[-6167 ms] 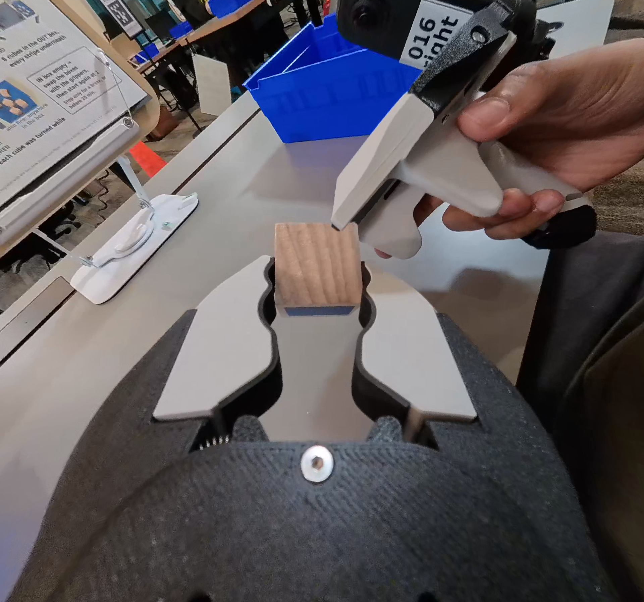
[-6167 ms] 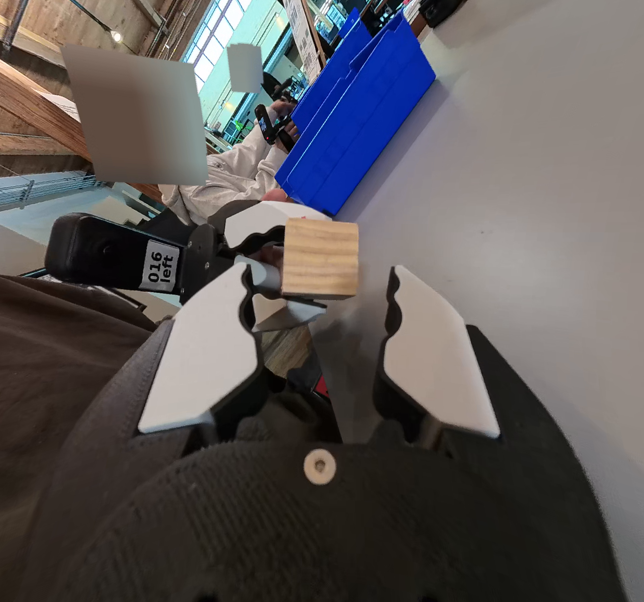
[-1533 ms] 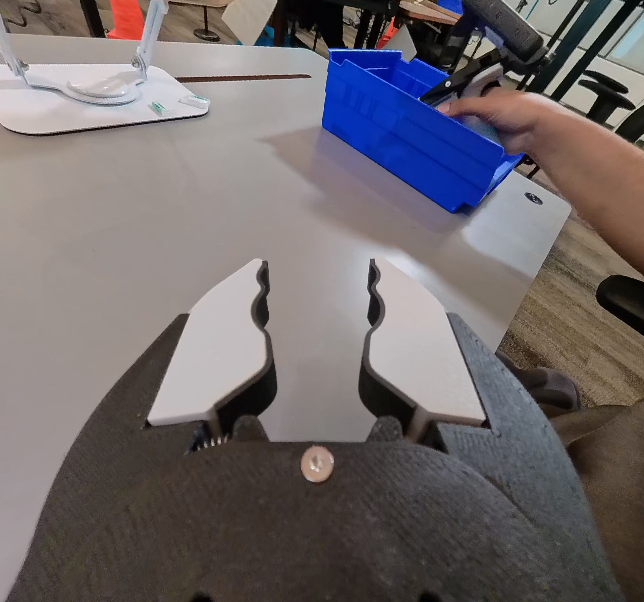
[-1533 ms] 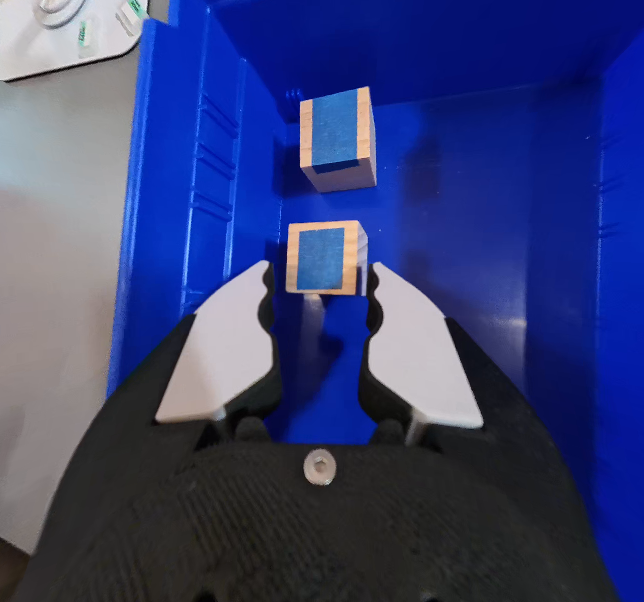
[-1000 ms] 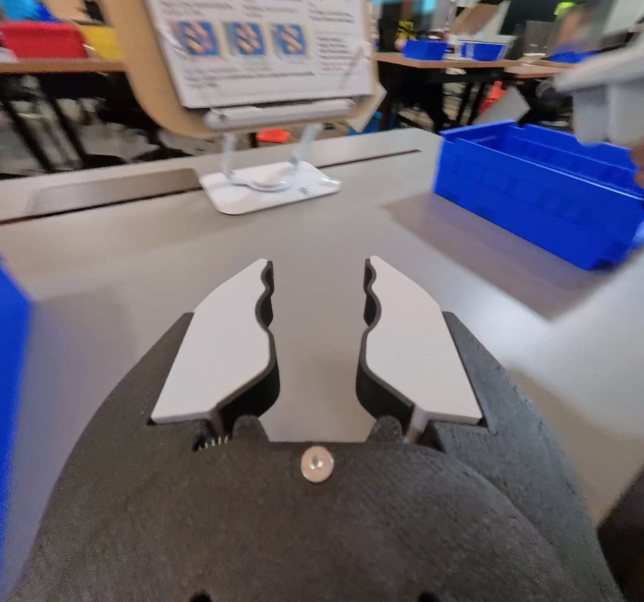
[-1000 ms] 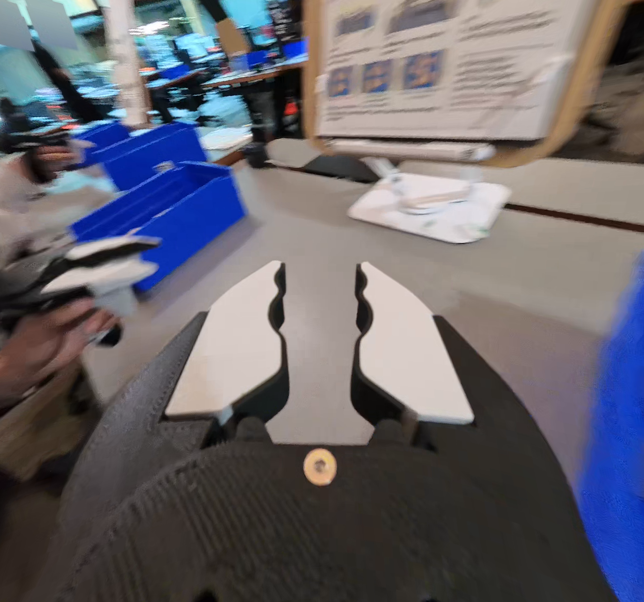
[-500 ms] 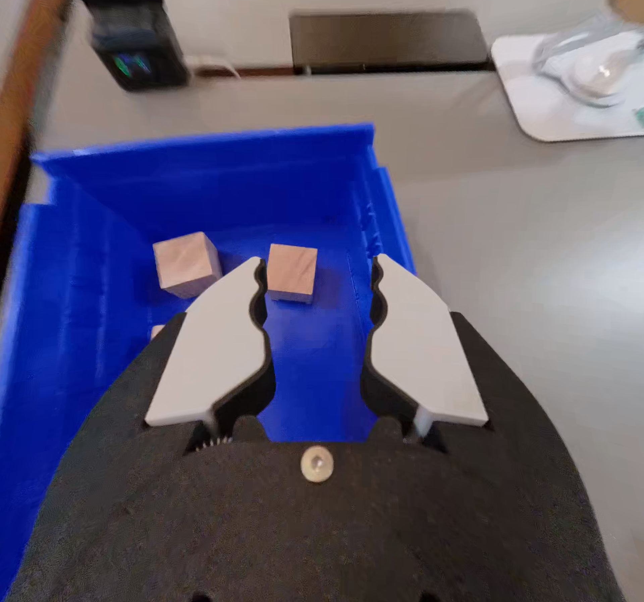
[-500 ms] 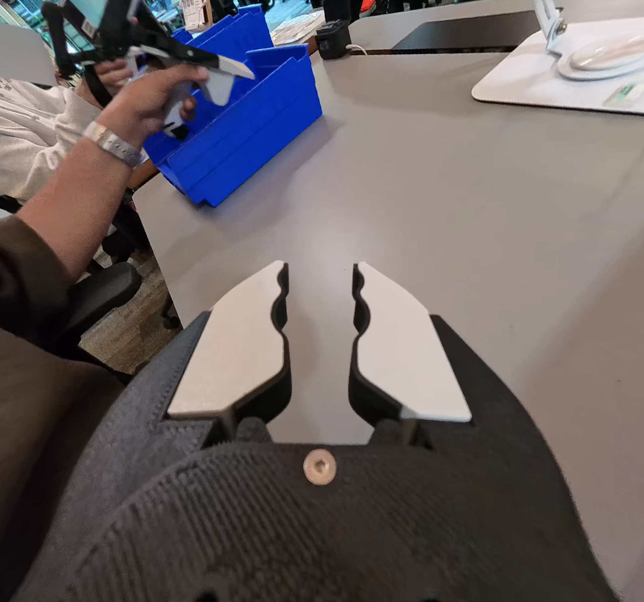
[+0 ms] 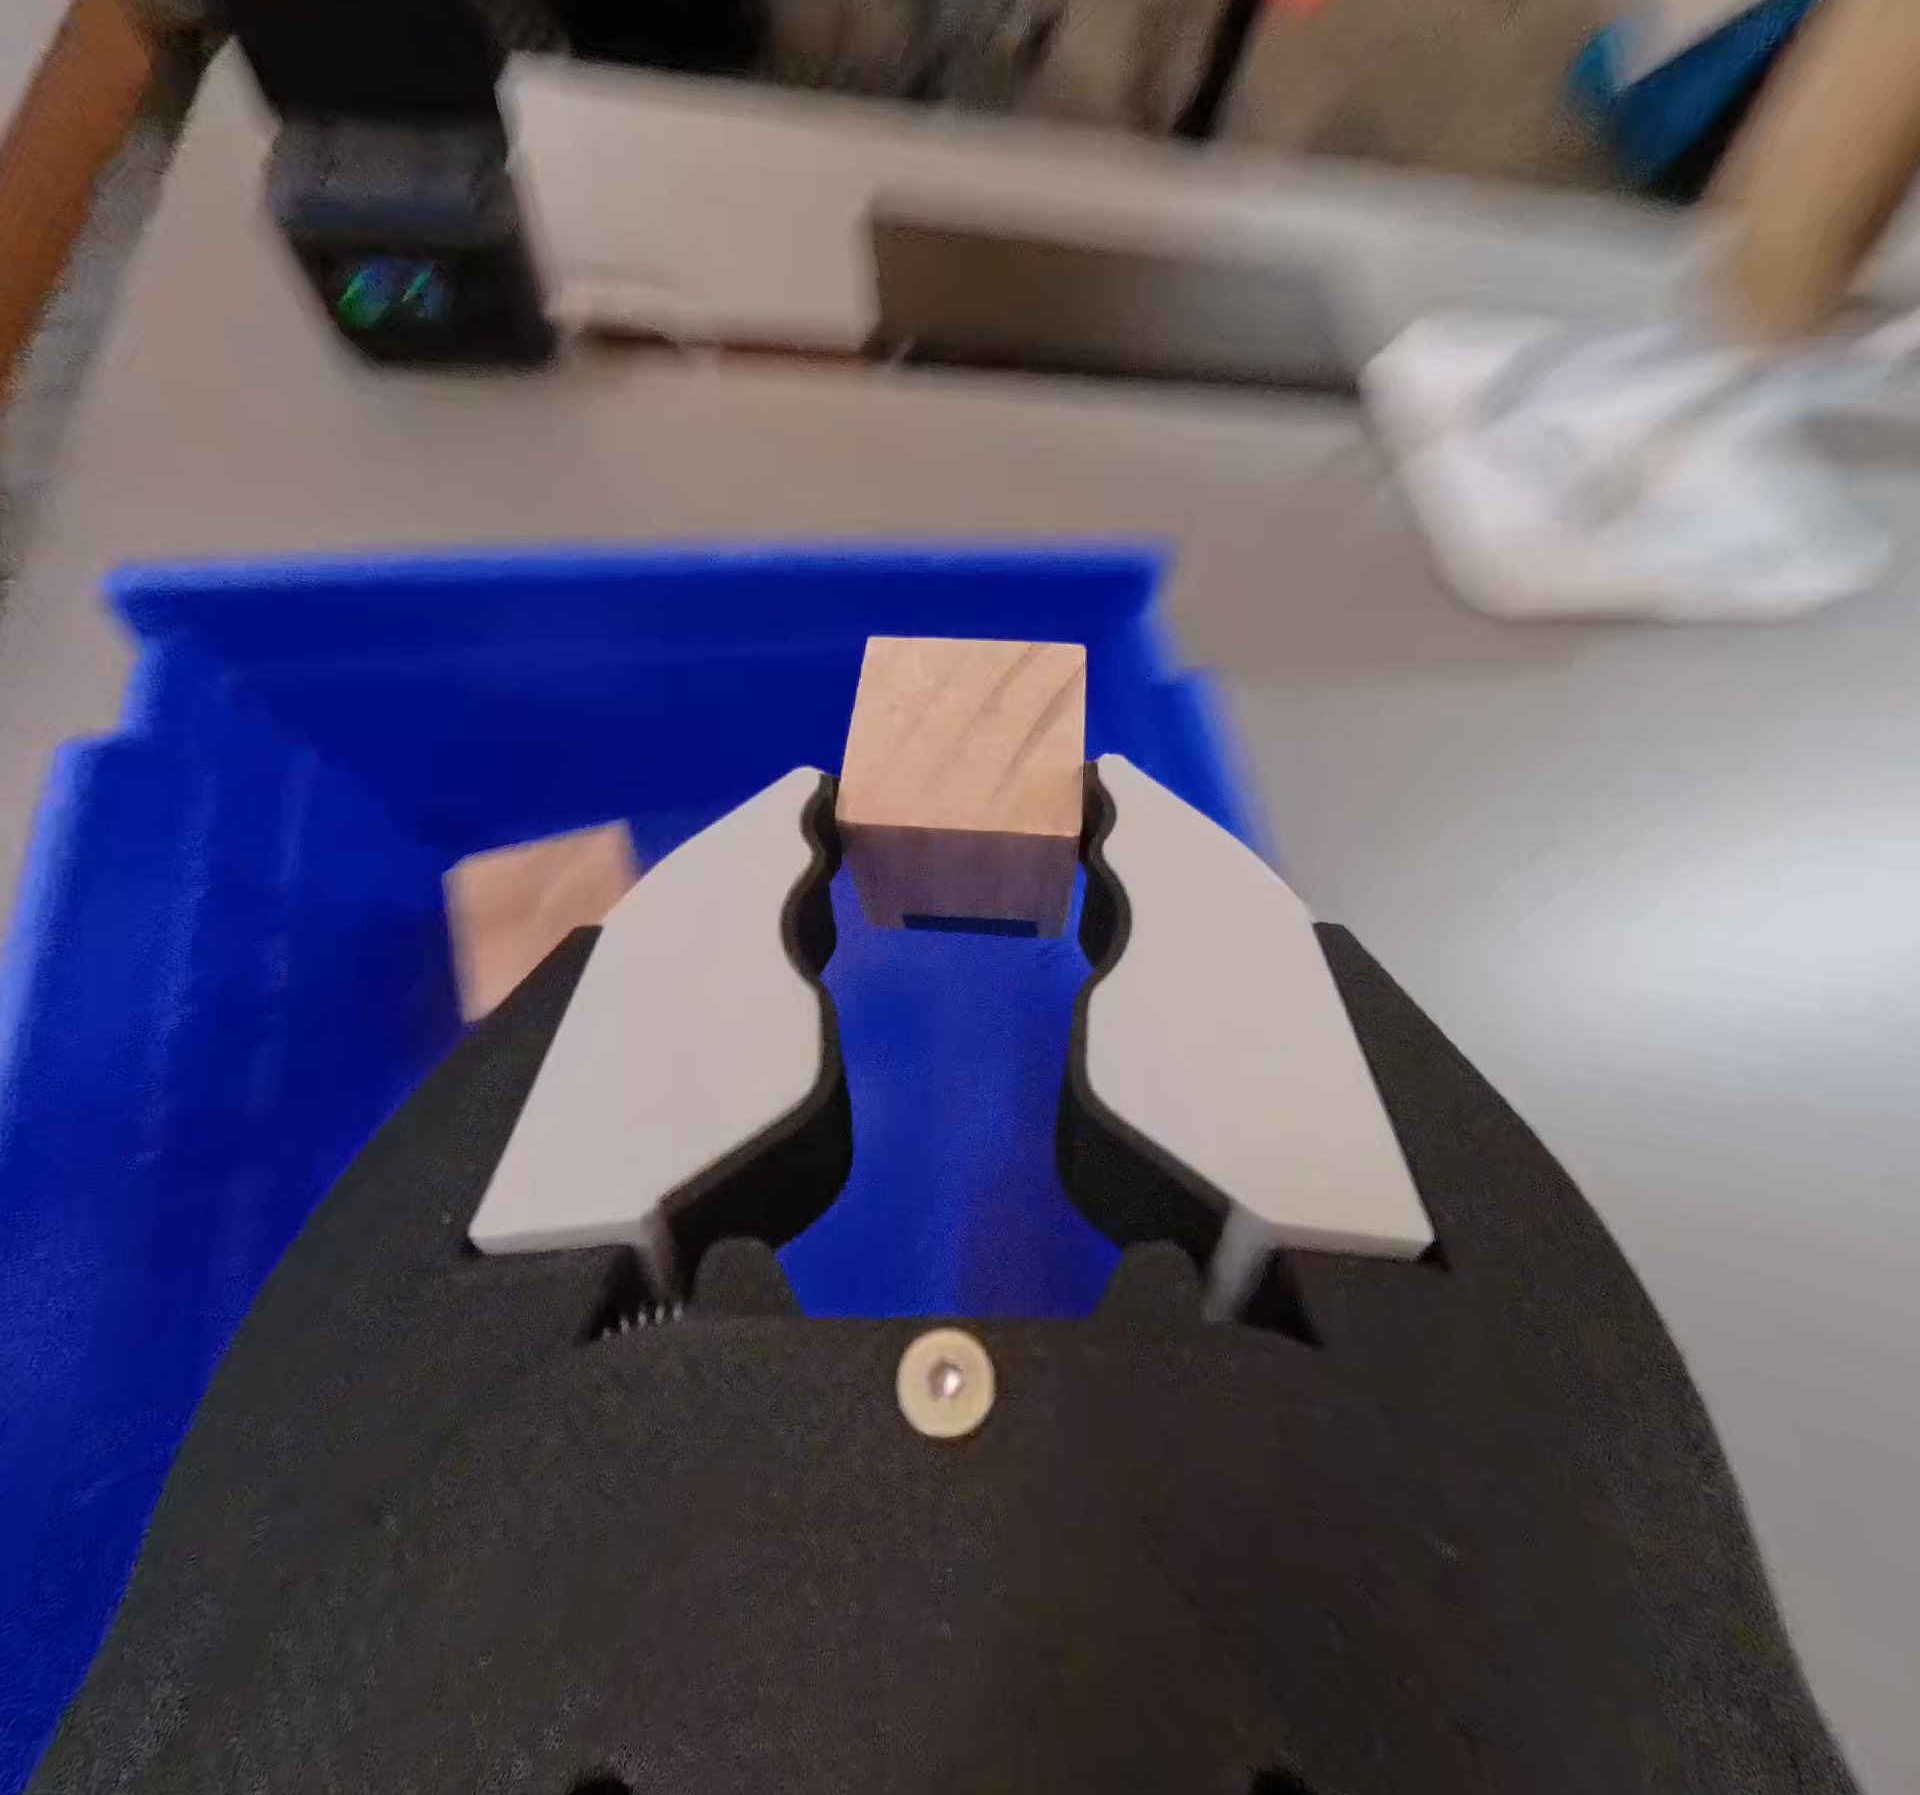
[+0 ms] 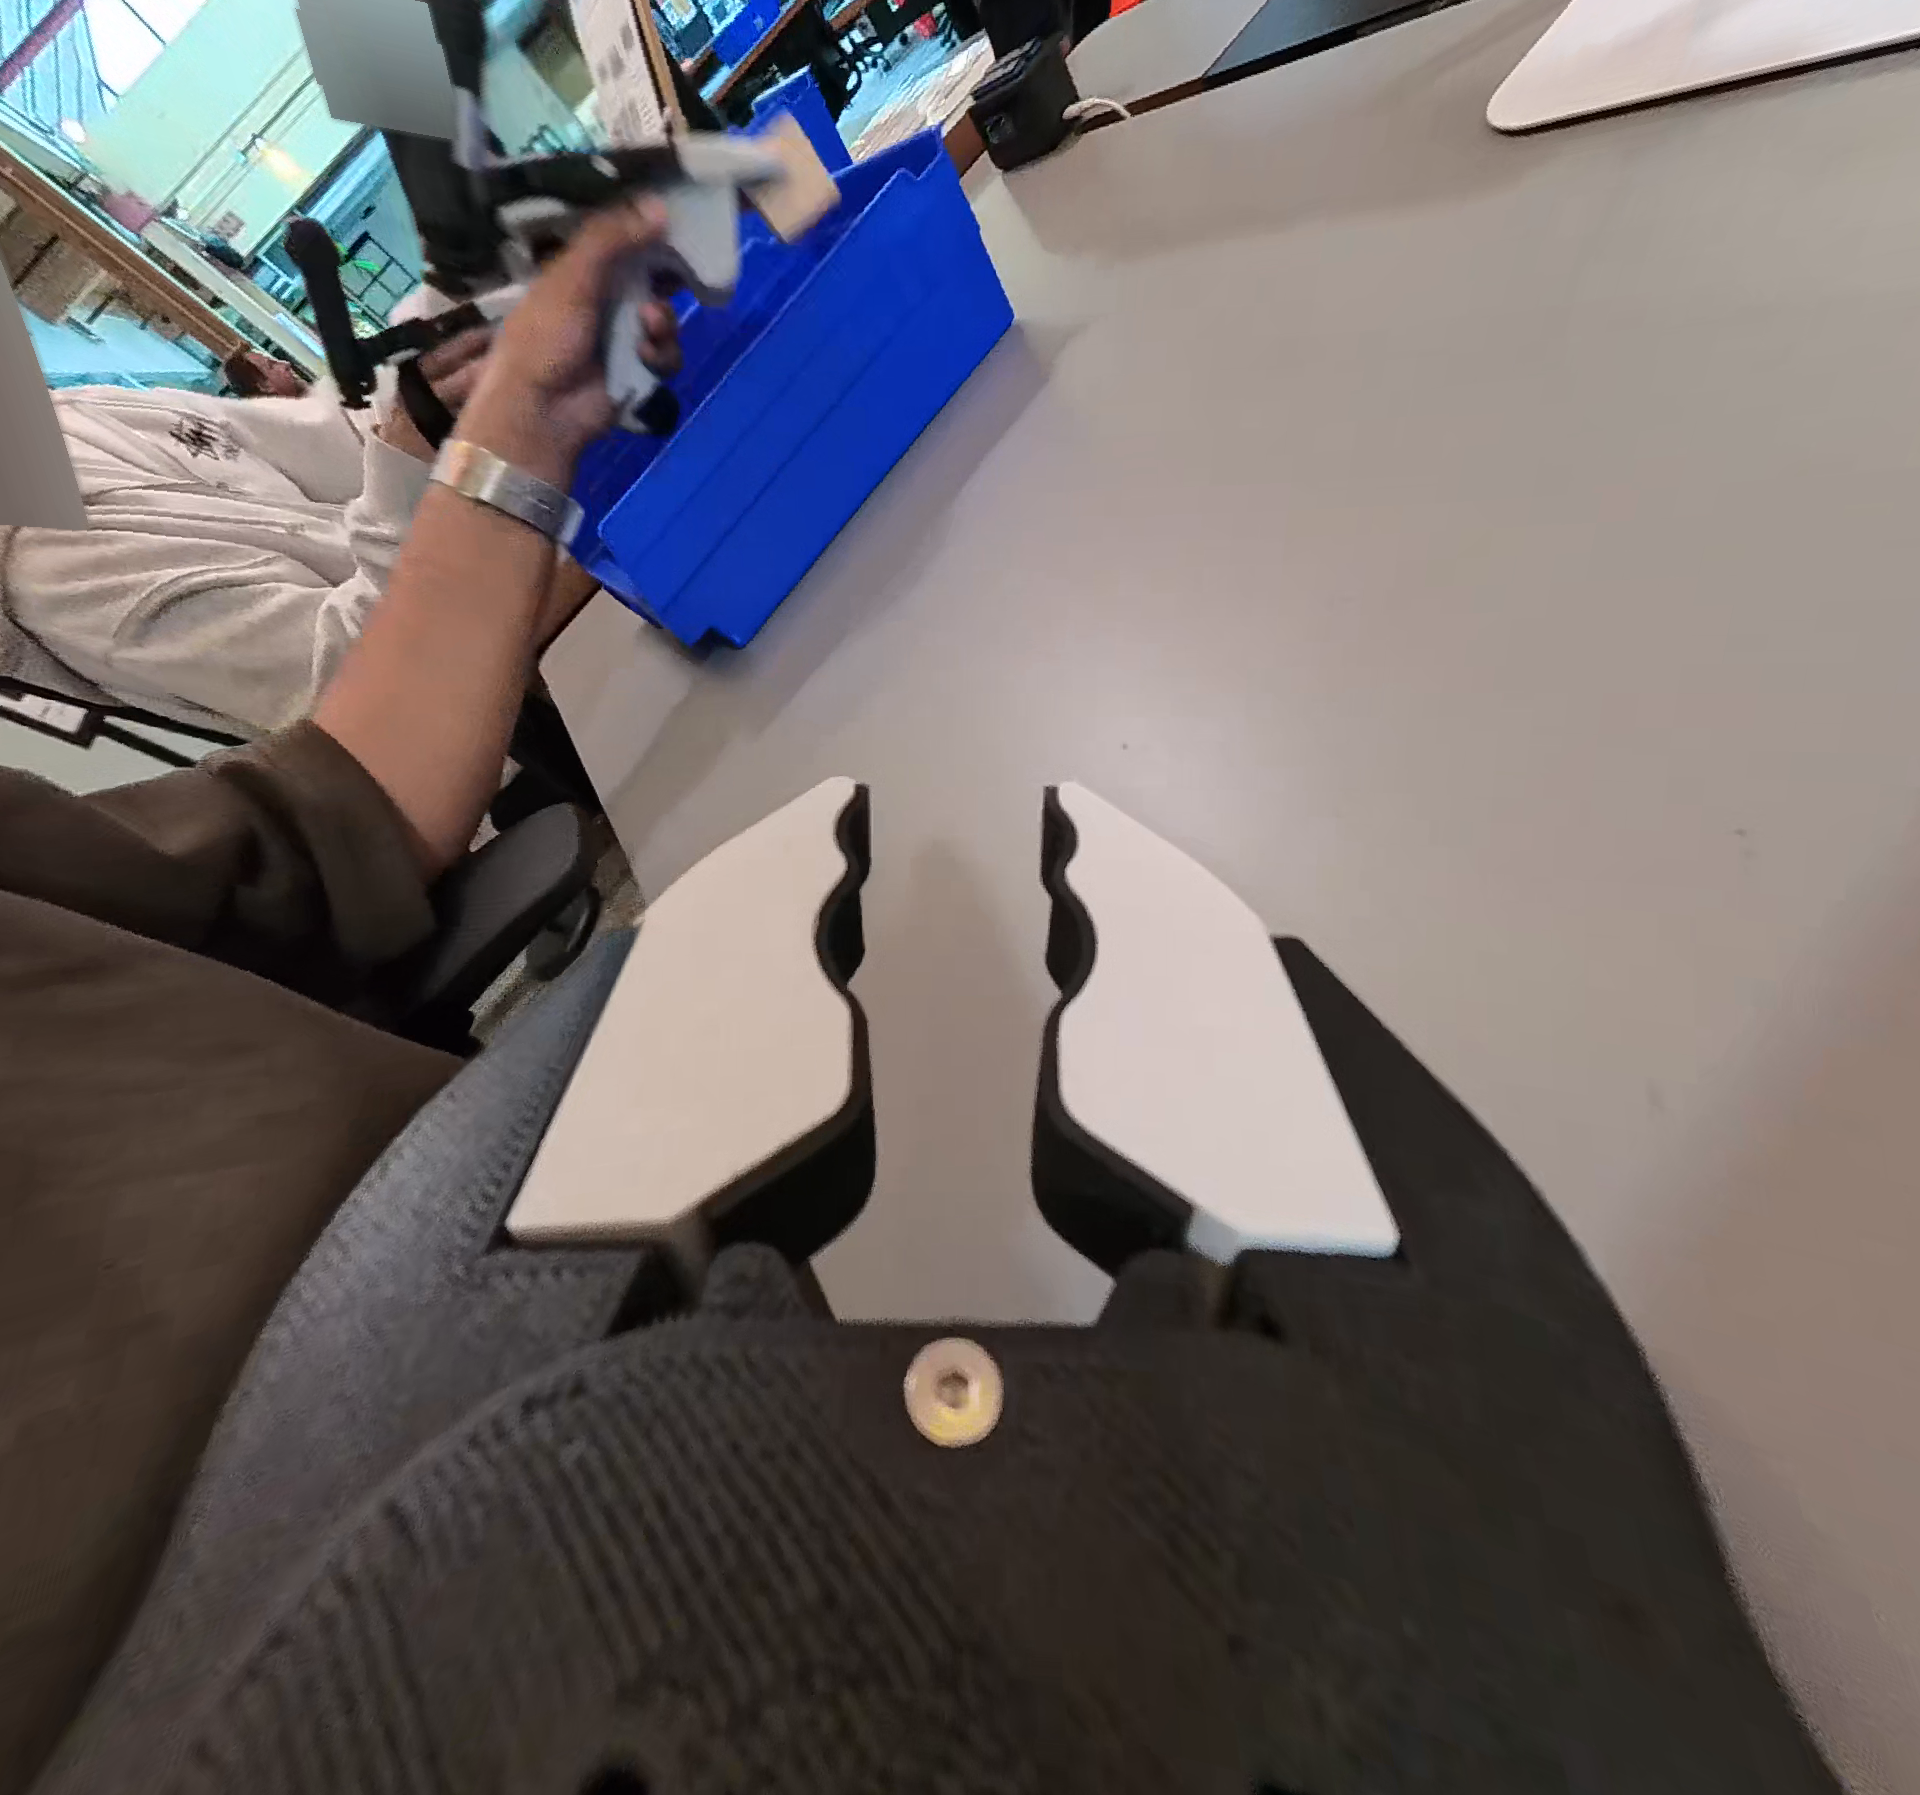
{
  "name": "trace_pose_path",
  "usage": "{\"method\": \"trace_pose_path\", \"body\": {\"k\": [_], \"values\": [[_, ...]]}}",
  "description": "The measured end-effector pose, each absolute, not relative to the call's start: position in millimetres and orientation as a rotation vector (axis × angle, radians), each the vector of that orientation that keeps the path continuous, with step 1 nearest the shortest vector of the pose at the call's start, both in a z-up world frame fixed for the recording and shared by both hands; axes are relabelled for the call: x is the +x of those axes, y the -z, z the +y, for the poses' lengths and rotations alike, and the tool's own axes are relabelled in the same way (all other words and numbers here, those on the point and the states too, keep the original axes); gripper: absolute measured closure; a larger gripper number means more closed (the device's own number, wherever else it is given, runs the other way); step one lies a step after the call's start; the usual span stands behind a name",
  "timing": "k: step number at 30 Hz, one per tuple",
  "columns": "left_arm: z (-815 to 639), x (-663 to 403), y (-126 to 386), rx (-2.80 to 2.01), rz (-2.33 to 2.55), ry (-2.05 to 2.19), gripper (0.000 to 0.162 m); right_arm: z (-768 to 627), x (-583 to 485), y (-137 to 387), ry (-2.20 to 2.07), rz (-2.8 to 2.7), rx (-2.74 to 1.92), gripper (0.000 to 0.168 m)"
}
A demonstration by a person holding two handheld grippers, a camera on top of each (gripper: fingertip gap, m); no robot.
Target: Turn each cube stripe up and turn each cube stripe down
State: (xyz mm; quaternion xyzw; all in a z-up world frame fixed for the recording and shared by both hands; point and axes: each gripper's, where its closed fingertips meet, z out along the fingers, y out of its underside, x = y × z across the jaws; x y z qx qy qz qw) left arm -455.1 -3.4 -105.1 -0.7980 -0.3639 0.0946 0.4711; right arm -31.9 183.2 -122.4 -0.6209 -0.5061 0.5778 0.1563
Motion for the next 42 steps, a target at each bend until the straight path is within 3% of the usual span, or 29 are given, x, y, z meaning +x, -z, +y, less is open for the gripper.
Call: {"method": "trace_pose_path", "body": {"k": [5, 8, 13, 18, 30, 32, 39, 42], "values": [[47, -374, -30, -1.352, -0.595, 0.495, 0.118, 179, -38, 111, -1.700, -1.385, -1.736, 0.134], [83, -308, -62, -1.242, -0.421, 0.759, 0.118, 171, -41, 100, -1.889, -1.284, -1.727, 0.125], [158, -194, -49, -1.151, -0.305, 1.074, 0.118, 196, -39, 88, -1.808, -1.152, -1.604, 0.103], [190, -122, -12, -1.109, -0.252, 1.166, 0.118, 205, -22, 65, -1.896, -1.078, -1.463, 0.099], [217, -25, 41, -1.116, -0.272, 1.371, 0.118, 211, -15, 56, -2.090, -0.969, -1.488, 0.107], [219, -13, 44, -1.131, -0.256, 1.406, 0.118, 203, -14, 54, -2.076, -1.040, -1.445, 0.124], [216, -8, 45, -1.181, -0.204, 1.409, 0.118, 212, -8, 42, -2.012, -1.039, -1.357, 0.125], [216, -13, 55, -1.236, -0.248, 1.385, 0.109, 229, -3, 30, -1.946, -1.025, -1.314, 0.125]]}}
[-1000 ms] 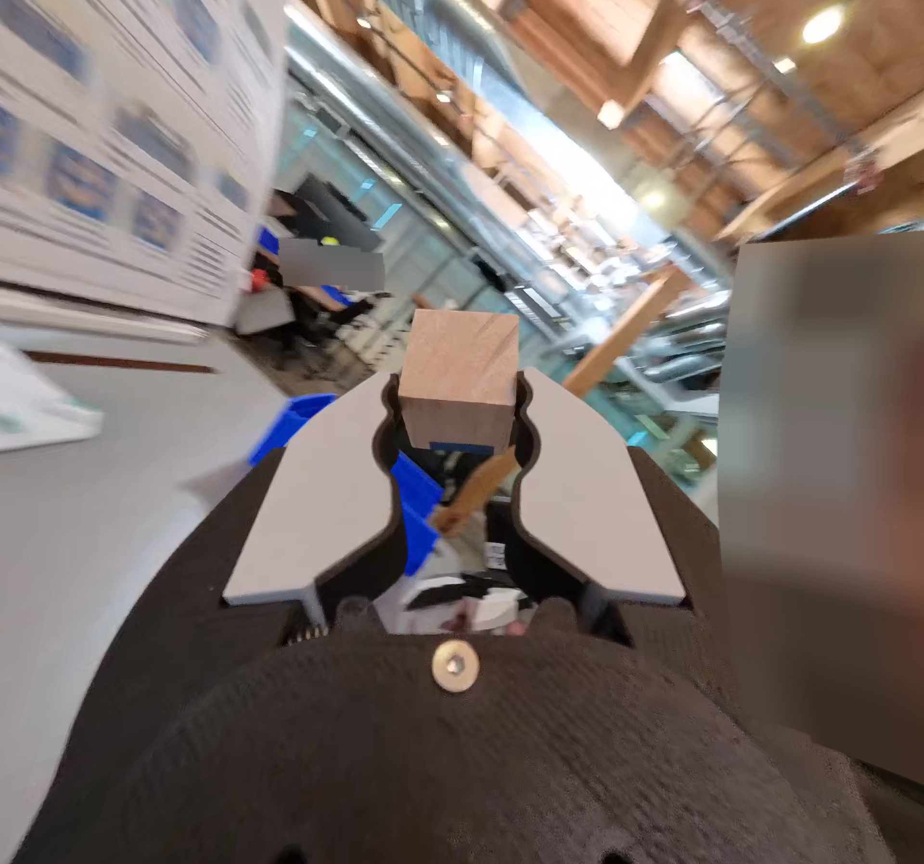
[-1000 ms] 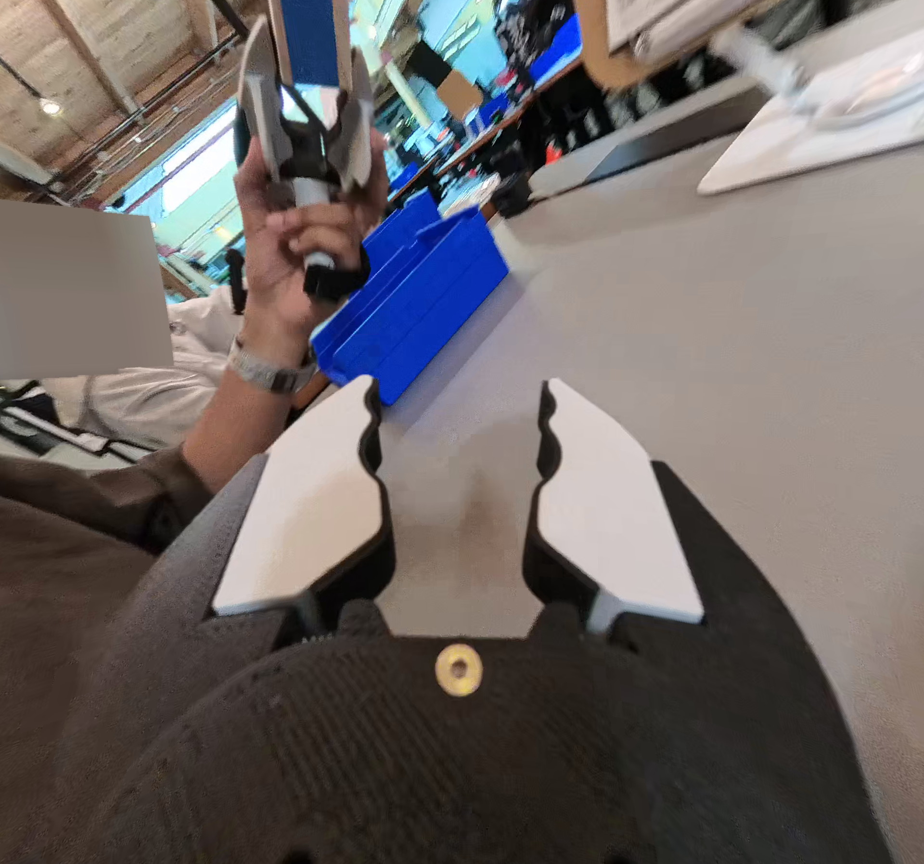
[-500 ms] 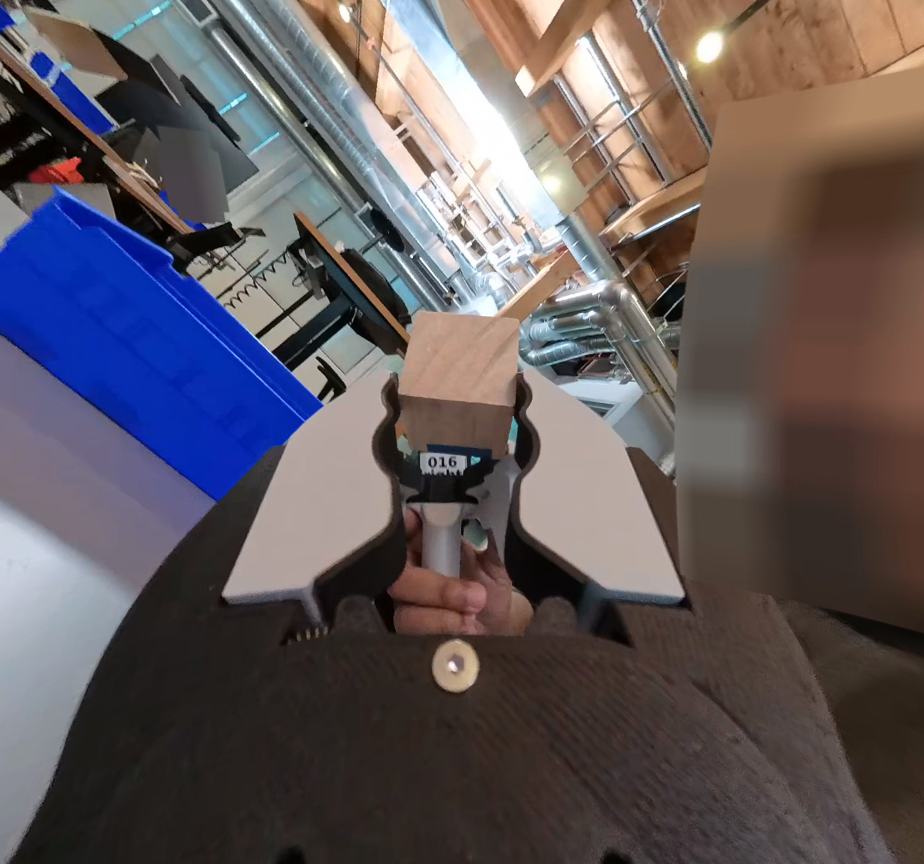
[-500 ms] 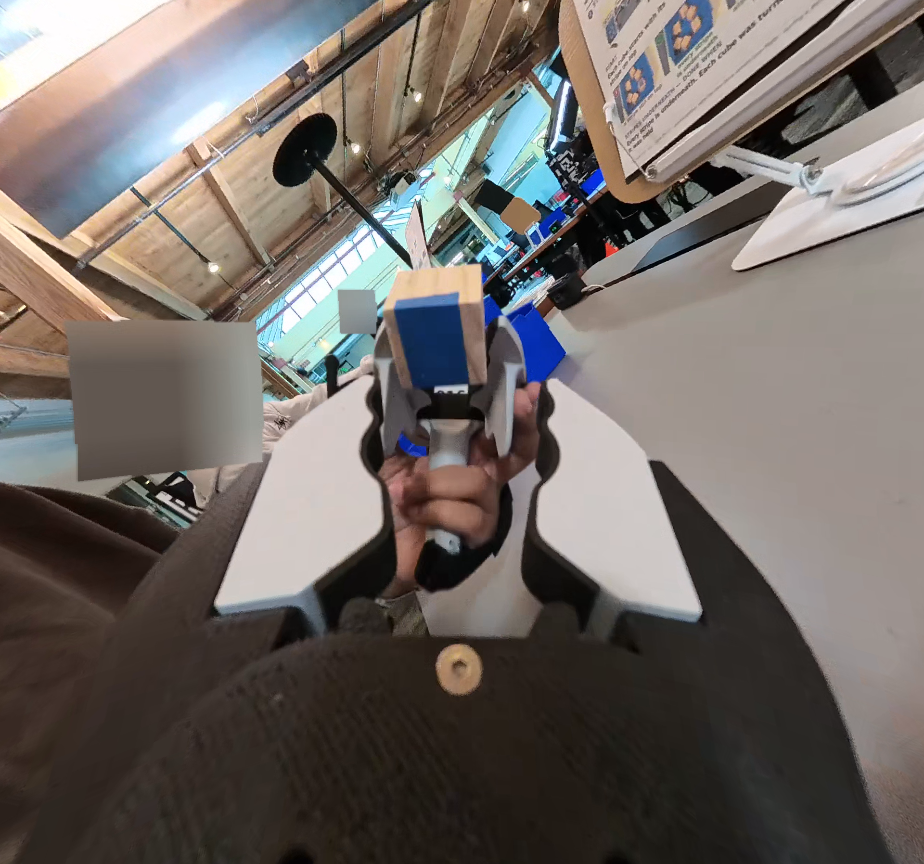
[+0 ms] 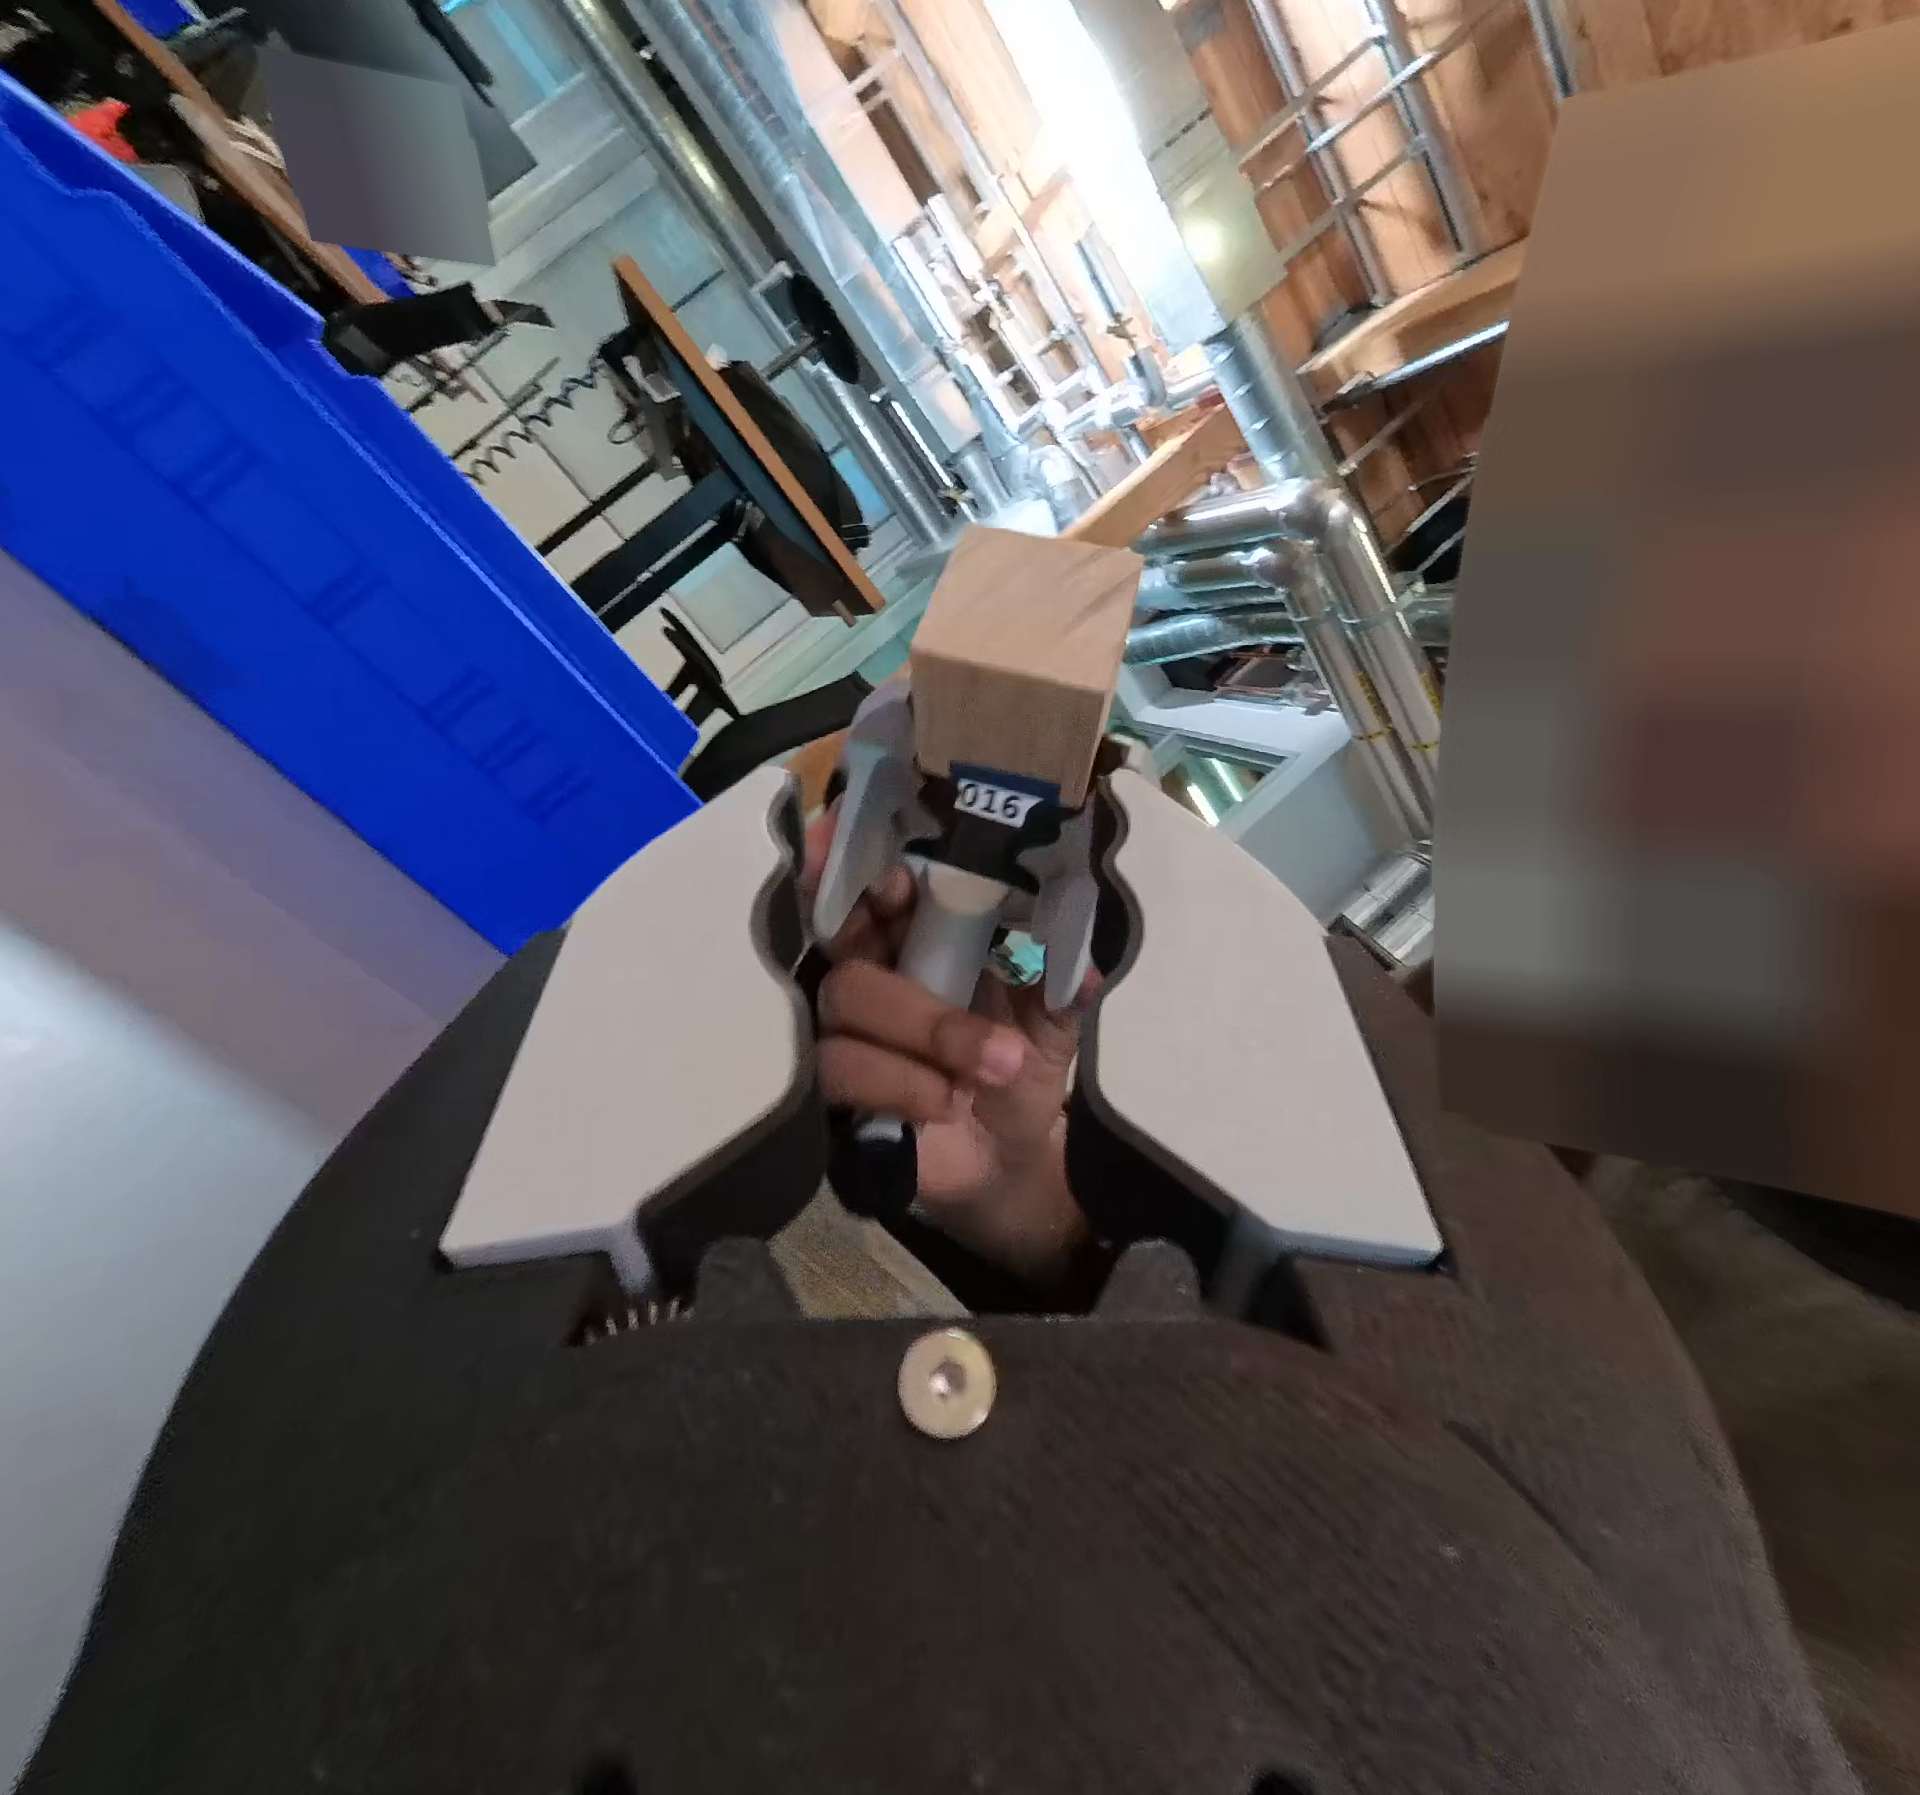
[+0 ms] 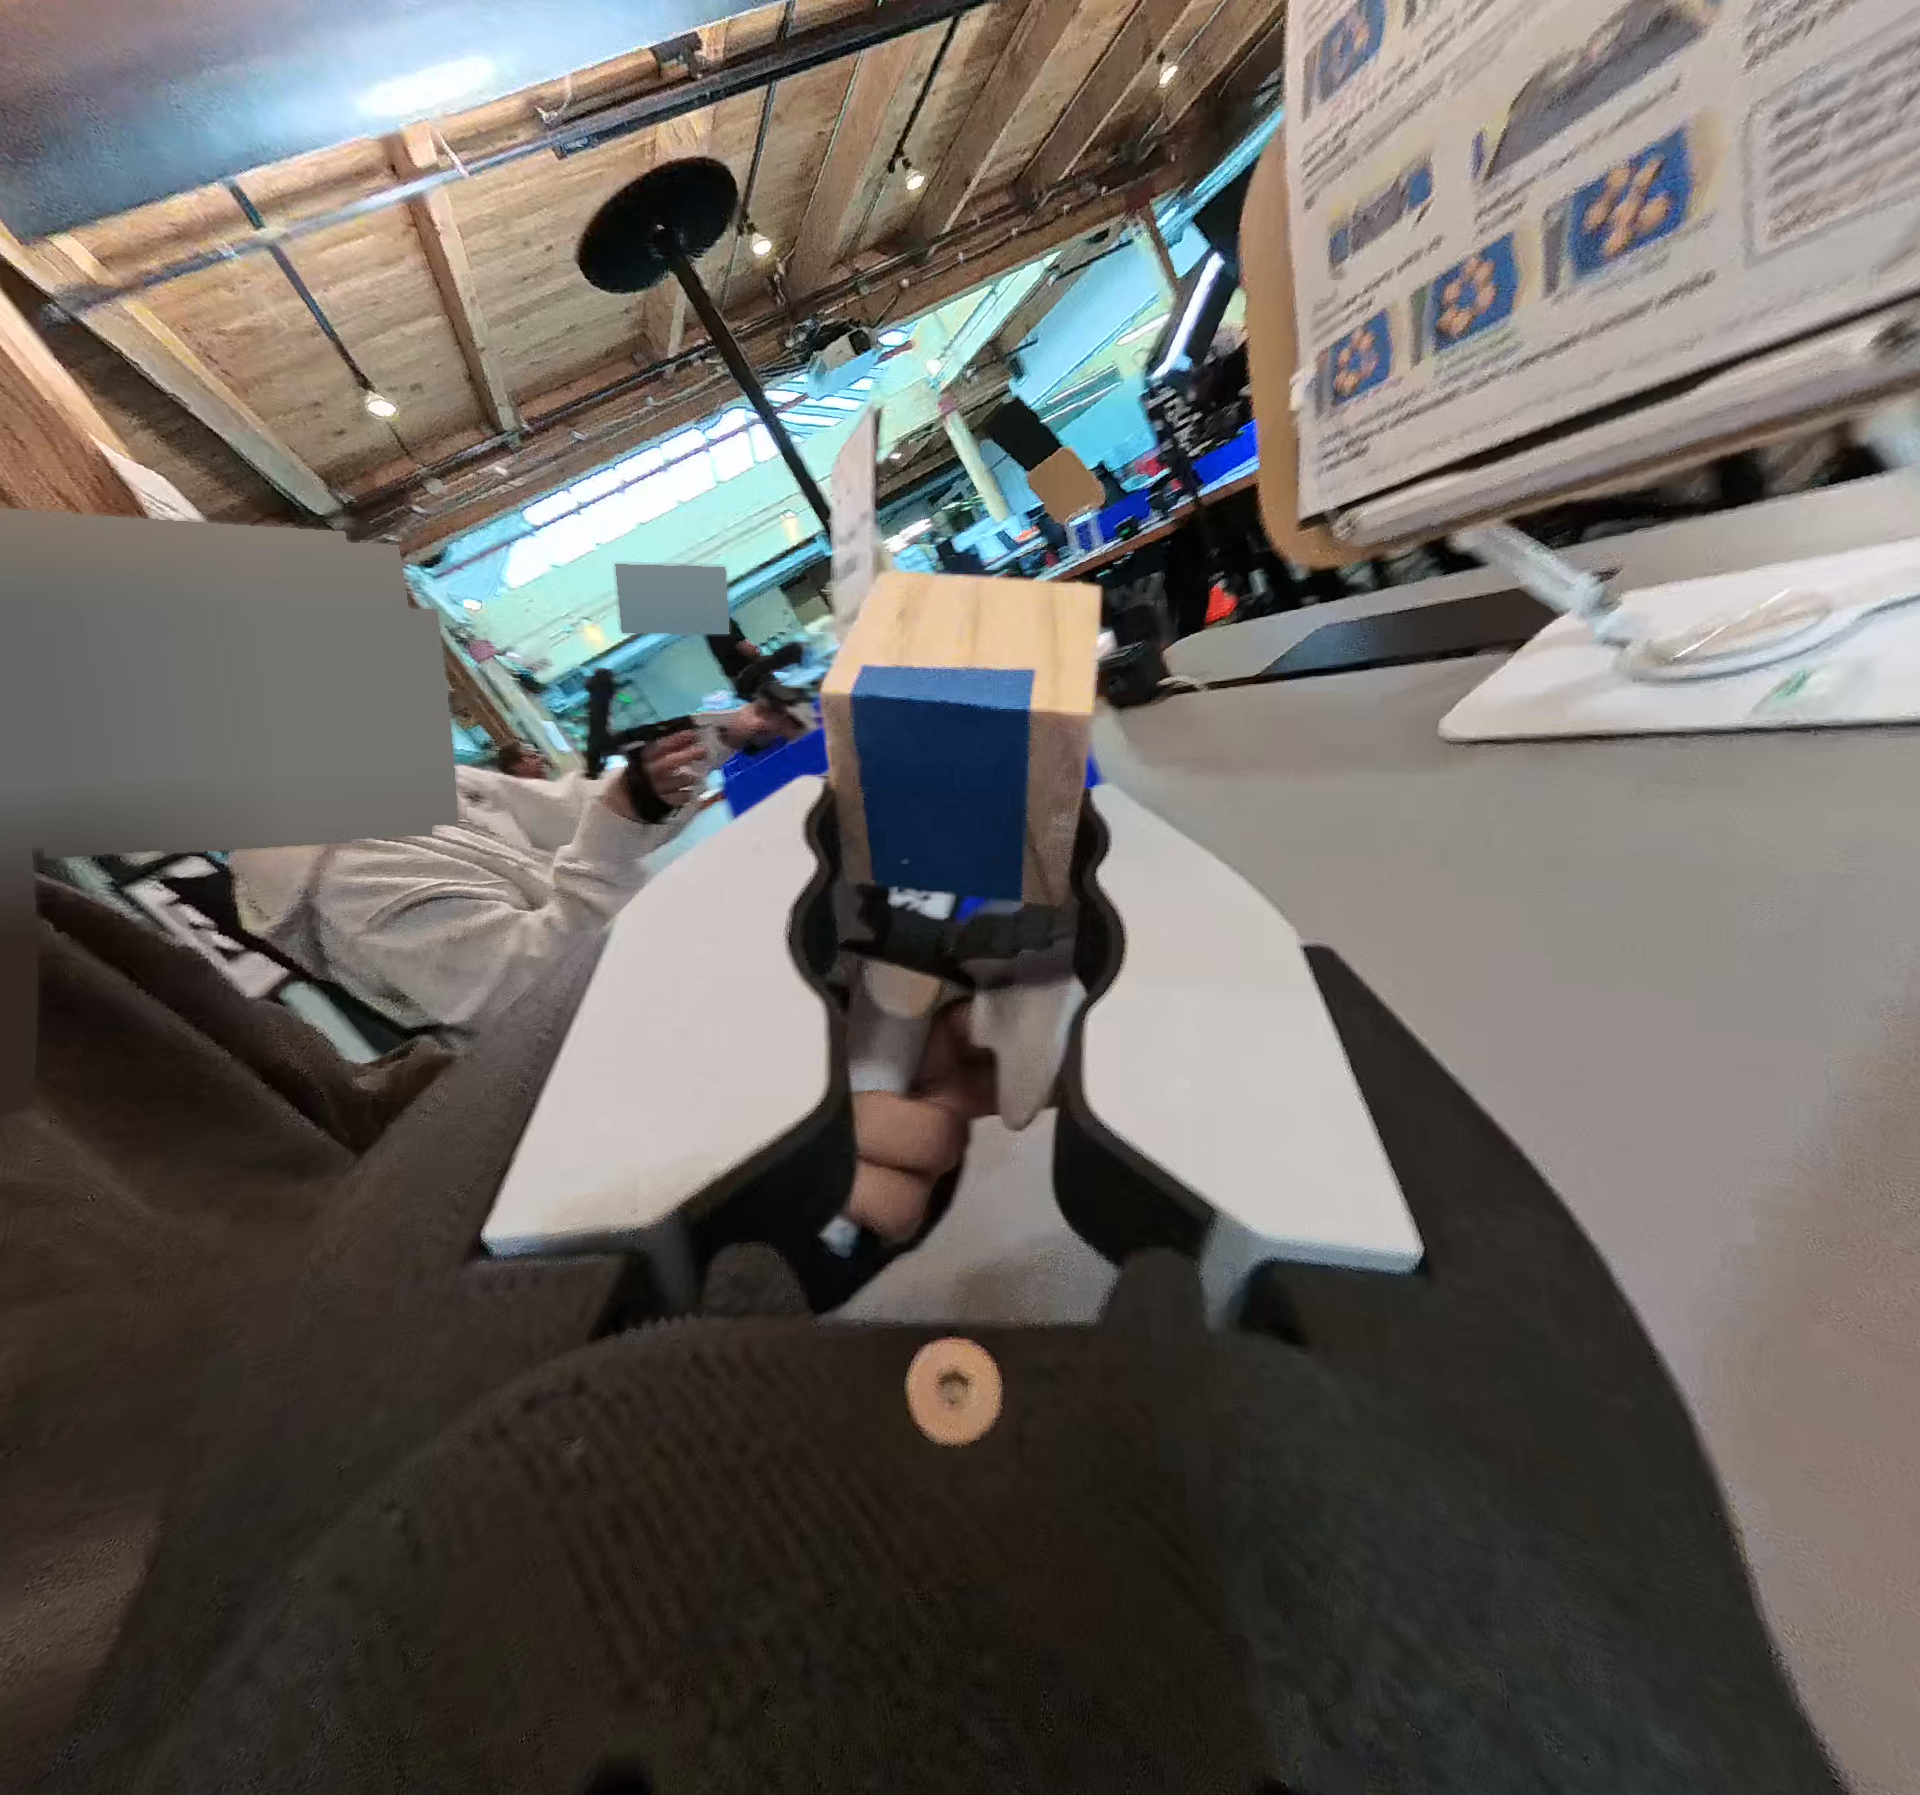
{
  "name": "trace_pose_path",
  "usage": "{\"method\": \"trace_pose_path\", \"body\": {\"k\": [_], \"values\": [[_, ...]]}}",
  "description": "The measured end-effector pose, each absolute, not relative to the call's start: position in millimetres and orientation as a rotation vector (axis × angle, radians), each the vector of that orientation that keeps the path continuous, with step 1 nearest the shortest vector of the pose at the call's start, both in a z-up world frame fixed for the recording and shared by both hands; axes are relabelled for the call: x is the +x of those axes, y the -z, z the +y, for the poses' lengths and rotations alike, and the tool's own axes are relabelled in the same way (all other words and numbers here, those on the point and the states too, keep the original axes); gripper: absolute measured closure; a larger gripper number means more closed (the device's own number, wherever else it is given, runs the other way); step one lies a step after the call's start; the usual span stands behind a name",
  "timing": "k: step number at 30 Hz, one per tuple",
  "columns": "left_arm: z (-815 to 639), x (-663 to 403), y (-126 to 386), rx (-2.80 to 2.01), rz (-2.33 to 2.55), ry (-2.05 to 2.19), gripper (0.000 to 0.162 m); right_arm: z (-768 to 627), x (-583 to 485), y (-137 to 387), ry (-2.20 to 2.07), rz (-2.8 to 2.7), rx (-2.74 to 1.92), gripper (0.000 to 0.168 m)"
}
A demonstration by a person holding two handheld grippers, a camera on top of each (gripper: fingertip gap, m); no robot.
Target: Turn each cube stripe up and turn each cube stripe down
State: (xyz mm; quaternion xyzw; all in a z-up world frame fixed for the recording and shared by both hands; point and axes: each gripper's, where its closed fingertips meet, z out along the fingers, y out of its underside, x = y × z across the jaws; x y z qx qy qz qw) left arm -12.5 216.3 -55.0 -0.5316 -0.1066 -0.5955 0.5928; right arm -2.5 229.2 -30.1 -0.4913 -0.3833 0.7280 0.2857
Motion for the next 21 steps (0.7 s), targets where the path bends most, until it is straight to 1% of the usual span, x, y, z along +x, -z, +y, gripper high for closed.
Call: {"method": "trace_pose_path", "body": {"k": [3, 6, 8, 11, 15, 17, 19, 21], "values": [[216, -23, 59, -1.259, -0.297, 1.349, 0.102, 264, 6, 16, -1.730, -1.027, -1.282, 0.125], [213, -25, 60, -1.290, -0.270, 1.325, 0.102, 317, 21, 7, -1.380, -1.079, -1.328, 0.124], [211, -22, 64, -1.355, -0.215, 1.250, 0.101, 361, 36, 12, -1.101, -1.119, -1.435, 0.124], [211, -10, 72, -1.450, -0.123, 1.146, 0.102, 414, 63, 42, -0.769, -1.217, -1.680, 0.124], [211, 5, 76, -1.490, -0.072, 1.142, 0.102, 457, 105, 118, -0.369, -1.331, -2.094, 0.124], [212, 7, 78, -1.492, -0.085, 1.162, 0.102, 461, 105, 142, -0.346, -1.362, -2.203, 0.124], [213, 5, 78, -1.478, -0.115, 1.186, 0.103, 455, 97, 157, -0.404, -1.387, -2.292, 0.124], [213, 2, 76, -1.466, -0.141, 1.206, 0.105, 452, 96, 171, -0.360, -1.436, -2.362, 0.124]]}}
